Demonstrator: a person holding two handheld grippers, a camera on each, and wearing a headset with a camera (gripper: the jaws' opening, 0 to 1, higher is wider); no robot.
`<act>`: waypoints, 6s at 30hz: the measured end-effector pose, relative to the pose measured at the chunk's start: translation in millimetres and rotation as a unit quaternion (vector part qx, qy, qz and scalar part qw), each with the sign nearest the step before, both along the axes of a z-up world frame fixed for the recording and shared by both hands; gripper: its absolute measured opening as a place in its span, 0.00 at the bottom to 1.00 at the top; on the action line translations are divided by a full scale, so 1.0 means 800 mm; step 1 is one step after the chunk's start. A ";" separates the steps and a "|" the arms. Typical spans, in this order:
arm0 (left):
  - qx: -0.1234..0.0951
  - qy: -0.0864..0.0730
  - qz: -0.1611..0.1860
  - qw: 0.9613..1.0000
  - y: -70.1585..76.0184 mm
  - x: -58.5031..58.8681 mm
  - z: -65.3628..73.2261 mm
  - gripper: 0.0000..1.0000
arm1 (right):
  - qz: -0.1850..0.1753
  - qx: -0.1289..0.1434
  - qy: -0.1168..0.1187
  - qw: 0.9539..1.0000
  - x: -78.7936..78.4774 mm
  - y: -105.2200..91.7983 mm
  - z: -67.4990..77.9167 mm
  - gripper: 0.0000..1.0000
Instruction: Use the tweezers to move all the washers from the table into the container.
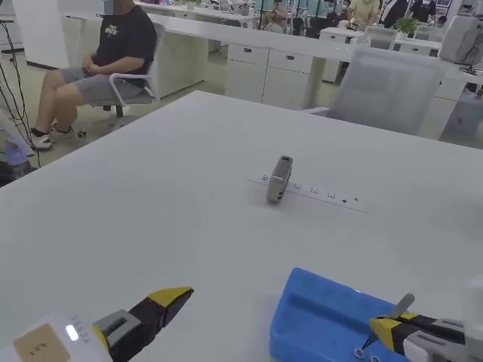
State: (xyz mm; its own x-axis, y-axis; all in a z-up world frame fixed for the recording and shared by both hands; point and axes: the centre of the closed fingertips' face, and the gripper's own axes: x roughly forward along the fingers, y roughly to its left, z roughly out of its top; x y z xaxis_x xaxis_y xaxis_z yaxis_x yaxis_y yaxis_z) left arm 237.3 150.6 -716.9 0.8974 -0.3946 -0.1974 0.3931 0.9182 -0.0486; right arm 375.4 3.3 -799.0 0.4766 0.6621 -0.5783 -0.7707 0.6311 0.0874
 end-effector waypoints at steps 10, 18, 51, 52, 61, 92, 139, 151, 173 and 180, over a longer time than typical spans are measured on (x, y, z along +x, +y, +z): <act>-0.003 -0.003 -0.001 1.000 0.000 0.001 0.001 0.65 | 0.020 0.026 -0.025 0.999 -0.027 0.011 0.043 0.03; -0.002 -0.002 -0.002 1.000 0.000 0.000 0.000 0.65 | 0.057 0.039 -0.042 0.997 -0.057 0.032 0.071 0.03; 0.004 0.005 -0.003 1.000 -0.001 -0.002 -0.002 0.64 | 0.172 -0.004 0.046 0.984 -0.120 0.081 -0.016 0.03; 0.006 0.005 -0.002 1.000 -0.001 -0.002 -0.002 0.64 | 0.173 -0.005 0.047 0.984 -0.120 0.082 -0.017 0.03; 0.007 0.006 -0.003 1.000 -0.001 -0.001 -0.003 0.64 | 0.183 -0.017 0.040 0.982 -0.122 0.083 -0.021 0.03; 0.005 0.007 -0.005 1.000 -0.002 -0.002 -0.003 0.64 | 0.138 0.062 0.030 0.988 -0.119 0.061 0.046 0.03; 0.003 0.013 -0.006 1.000 -0.001 -0.003 -0.006 0.63 | 0.035 0.036 0.048 0.998 -0.014 0.046 0.005 0.03; 0.005 0.016 -0.010 1.000 -0.003 -0.002 -0.008 0.63 | 0.045 0.007 0.044 0.998 -0.008 0.040 -0.011 0.03; 0.005 0.015 -0.009 1.000 -0.003 -0.002 -0.007 0.63 | 0.056 0.030 0.013 0.998 -0.025 0.041 0.024 0.03; 0.005 0.015 -0.010 1.000 -0.004 -0.002 -0.008 0.63 | 0.069 0.055 0.006 0.996 -0.053 0.048 0.047 0.03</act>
State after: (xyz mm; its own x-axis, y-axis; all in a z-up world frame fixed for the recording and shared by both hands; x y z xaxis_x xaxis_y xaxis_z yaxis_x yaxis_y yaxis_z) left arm 235.6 147.8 -723.0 0.8831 -0.4098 -0.2286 0.4095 0.9109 -0.0509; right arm 333.0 41.9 -761.5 0.3691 0.7811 -0.5037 -0.8483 0.5046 0.1609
